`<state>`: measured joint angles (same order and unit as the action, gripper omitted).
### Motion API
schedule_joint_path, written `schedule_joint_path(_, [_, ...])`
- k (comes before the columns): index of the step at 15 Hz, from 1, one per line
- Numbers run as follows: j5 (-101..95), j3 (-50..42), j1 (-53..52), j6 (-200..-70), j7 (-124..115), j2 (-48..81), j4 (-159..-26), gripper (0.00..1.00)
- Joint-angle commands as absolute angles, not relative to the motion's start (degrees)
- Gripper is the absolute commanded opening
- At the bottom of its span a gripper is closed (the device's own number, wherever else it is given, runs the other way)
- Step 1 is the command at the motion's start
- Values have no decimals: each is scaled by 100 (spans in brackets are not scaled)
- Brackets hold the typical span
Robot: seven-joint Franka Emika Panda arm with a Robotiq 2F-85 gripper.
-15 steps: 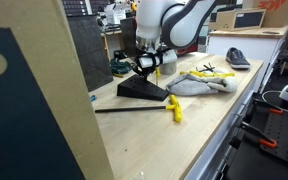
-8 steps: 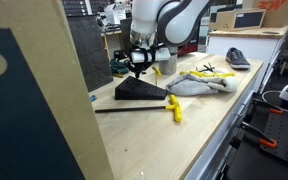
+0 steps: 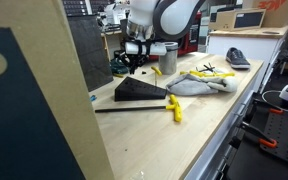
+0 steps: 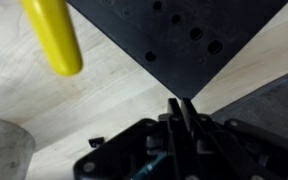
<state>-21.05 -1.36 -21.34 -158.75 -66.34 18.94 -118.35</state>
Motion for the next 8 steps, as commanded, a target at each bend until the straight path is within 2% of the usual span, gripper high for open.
schedule_joint_path(1, [-2195,-177,-2105,-15475,-6471,937,-12389,41])
schedule_joint_path(8, [-2061,529,-1539,-13817,-4352,-289,-12806,93])
